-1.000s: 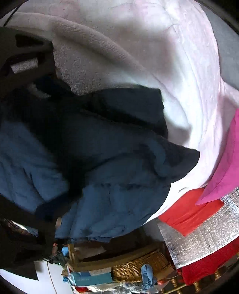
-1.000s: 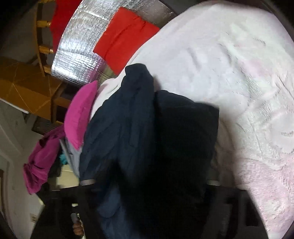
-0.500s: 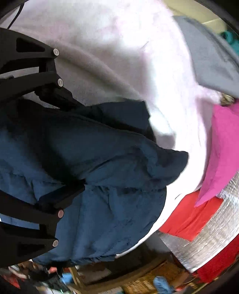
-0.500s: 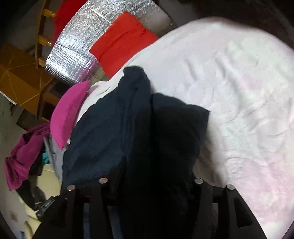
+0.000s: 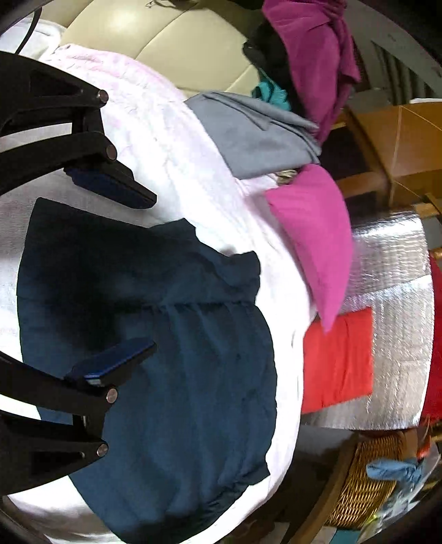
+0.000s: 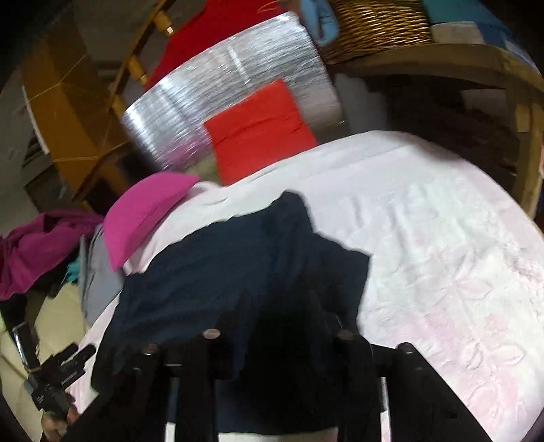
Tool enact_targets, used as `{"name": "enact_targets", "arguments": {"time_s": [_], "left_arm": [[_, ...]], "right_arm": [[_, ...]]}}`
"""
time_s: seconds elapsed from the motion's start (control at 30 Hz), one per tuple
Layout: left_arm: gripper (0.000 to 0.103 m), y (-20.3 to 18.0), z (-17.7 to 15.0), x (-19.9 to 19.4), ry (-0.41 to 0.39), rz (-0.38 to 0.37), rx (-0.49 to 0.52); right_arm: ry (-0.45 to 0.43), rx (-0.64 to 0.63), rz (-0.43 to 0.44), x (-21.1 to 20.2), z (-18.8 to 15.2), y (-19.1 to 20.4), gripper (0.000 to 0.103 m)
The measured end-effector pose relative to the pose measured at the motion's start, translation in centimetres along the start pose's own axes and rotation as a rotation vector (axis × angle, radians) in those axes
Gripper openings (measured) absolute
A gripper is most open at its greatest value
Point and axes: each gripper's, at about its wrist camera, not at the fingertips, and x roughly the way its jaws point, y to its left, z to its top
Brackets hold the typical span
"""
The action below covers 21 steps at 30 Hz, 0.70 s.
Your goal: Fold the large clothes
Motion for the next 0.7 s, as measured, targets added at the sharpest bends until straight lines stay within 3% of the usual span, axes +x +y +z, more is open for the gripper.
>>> {"name": "enact_targets", "arguments": {"time_s": [0.17,0.4,0.7], "left_arm": [[0.079,0.2,0.0,-0.4,-0.006,0.005,0.010],[0.079,0.1,0.0,-0.3,-0.014,0.013,0.011],[0.079,0.2,-0.2,0.1,-0.004,0.031,0.026]], "right_arm": [[0.075,-0.059,-0.013,2.2,-1.0,1.6,0.031],[0.225,-0.049,-0.084,6.3,-2.8,0.9,0.031],[0.111,-0.044,-0.012,3.9,-1.6,2.0,0.032]]}}
